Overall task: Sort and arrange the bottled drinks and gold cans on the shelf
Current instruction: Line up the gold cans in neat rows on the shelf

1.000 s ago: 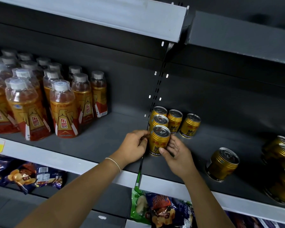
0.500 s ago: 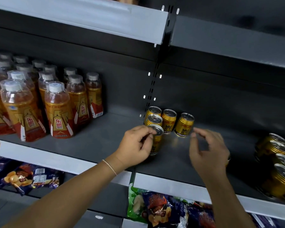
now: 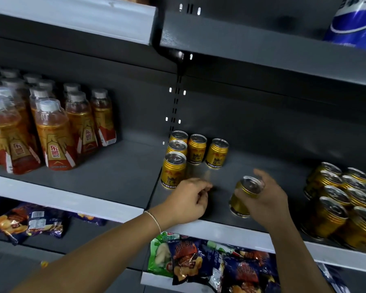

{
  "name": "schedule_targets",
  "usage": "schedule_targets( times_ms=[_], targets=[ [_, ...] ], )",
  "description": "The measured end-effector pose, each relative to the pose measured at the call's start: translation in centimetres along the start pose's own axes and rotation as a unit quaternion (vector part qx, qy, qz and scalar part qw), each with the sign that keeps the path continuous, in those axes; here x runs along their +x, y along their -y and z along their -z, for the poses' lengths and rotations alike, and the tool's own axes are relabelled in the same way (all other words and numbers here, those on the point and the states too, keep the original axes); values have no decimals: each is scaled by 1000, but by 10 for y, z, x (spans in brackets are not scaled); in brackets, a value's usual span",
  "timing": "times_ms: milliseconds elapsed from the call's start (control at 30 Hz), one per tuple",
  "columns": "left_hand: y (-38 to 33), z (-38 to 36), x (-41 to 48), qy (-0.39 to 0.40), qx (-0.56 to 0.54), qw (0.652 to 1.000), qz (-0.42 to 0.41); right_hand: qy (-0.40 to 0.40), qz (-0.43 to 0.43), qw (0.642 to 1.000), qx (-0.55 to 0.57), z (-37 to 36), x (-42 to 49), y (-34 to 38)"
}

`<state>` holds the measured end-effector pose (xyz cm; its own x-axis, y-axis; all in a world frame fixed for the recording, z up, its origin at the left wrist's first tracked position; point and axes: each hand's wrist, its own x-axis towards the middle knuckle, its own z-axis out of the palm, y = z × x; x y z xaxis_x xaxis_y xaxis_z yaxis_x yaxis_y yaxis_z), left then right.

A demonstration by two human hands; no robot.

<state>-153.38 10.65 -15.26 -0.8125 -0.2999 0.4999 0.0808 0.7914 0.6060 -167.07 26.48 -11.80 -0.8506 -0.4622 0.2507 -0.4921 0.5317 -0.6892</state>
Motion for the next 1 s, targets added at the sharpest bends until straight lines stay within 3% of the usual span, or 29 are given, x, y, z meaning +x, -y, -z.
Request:
schedule_targets(
  times_ms=[200,433,667,833,1000],
  targets=[
    [-13,-7,-2,48,5,999,24,26,7,997,78,-9,-7,5],
    [-13,5,-19,81,-75,989,102,11,14,993,115,-28,-14,30],
    [0,32,-29,-5,-78,986,145,24,60,986,154,-54,-29,59],
    [25,57,-44,-38,-110,973,197,124,93,947,280,-73,-38,63],
    [45,70,-54,-30,-128,969,208,192,92,931,296,-96,-47,60]
  ],
)
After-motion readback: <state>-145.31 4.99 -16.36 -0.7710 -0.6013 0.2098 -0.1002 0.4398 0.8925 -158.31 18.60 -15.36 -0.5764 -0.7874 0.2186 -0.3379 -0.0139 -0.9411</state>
